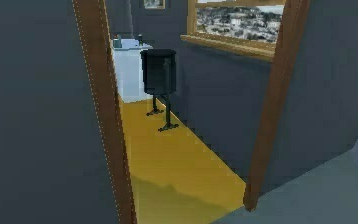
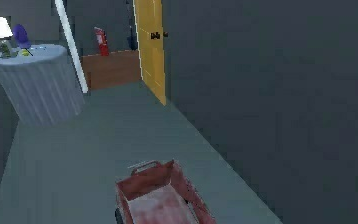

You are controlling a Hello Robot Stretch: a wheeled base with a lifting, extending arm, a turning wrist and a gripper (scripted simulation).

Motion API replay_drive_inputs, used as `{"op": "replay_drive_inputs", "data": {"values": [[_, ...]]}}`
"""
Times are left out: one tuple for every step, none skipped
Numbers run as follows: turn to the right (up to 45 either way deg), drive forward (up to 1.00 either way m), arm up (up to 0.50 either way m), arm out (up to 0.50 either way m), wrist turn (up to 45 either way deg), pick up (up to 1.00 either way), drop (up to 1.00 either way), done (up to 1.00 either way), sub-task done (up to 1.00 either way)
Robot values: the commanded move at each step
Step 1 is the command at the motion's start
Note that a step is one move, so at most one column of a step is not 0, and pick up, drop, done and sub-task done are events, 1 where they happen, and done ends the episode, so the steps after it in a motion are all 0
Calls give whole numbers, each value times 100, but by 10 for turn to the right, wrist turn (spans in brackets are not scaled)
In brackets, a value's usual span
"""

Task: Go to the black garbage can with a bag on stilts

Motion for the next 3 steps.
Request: {"op": "replay_drive_inputs", "data": {"values": [[-150, 0, 0, 0, 0, 0, 0, 0, 0], [0, 30, 0, 0, 0, 0, 0, 0, 0], [360, 0, 0, 0, 0, 0, 0, 0, 0]]}}
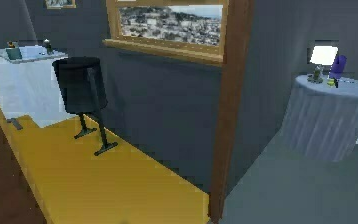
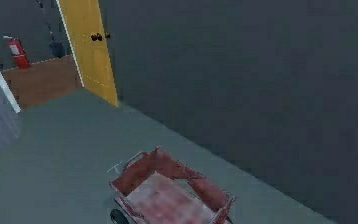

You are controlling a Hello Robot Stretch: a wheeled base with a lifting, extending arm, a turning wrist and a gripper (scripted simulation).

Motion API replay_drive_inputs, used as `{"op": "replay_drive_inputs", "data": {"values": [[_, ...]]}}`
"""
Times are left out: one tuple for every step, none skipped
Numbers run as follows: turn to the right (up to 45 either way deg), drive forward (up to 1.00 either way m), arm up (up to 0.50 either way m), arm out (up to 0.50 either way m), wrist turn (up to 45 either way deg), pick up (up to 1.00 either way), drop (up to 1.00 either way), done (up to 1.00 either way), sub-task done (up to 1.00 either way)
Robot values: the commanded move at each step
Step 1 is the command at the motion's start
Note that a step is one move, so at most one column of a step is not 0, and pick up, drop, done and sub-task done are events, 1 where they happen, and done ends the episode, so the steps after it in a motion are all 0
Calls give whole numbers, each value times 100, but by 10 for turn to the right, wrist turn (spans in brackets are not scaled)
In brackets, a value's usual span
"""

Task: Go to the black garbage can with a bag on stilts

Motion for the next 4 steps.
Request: {"op": "replay_drive_inputs", "data": {"values": [[0, 50, 0, 0, 0, 0, 0, 0, 0], [-390, 0, 0, 0, 0, 0, 0, 0, 0], [0, 80, 0, 0, 0, 0, 0, 0, 0], [-240, 0, 0, 0, 0, 0, 0, 0, 0]]}}
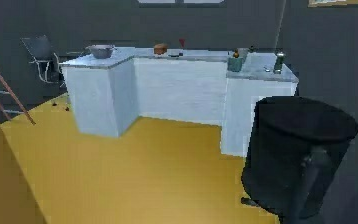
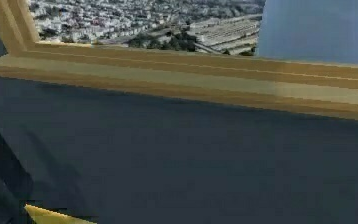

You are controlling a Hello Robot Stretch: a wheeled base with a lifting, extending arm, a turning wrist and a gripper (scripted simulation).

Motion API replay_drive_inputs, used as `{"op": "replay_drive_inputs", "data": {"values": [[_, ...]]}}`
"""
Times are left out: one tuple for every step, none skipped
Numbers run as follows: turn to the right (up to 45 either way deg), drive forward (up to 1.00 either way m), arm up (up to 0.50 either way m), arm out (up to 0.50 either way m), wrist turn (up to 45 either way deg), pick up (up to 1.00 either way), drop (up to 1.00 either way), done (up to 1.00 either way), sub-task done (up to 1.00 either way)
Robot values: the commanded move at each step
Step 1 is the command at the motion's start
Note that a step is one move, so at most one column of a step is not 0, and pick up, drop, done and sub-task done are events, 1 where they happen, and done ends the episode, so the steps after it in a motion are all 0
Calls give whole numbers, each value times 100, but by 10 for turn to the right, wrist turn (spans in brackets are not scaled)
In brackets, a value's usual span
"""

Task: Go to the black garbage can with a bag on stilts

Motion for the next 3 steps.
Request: {"op": "replay_drive_inputs", "data": {"values": [[0, 10, 0, 0, 0, 0, 0, 0, 0], [360, 0, 0, 0, 0, 0, 0, 0, 0], [0, 0, 0, 0, 0, 0, 0, 100, 0]]}}
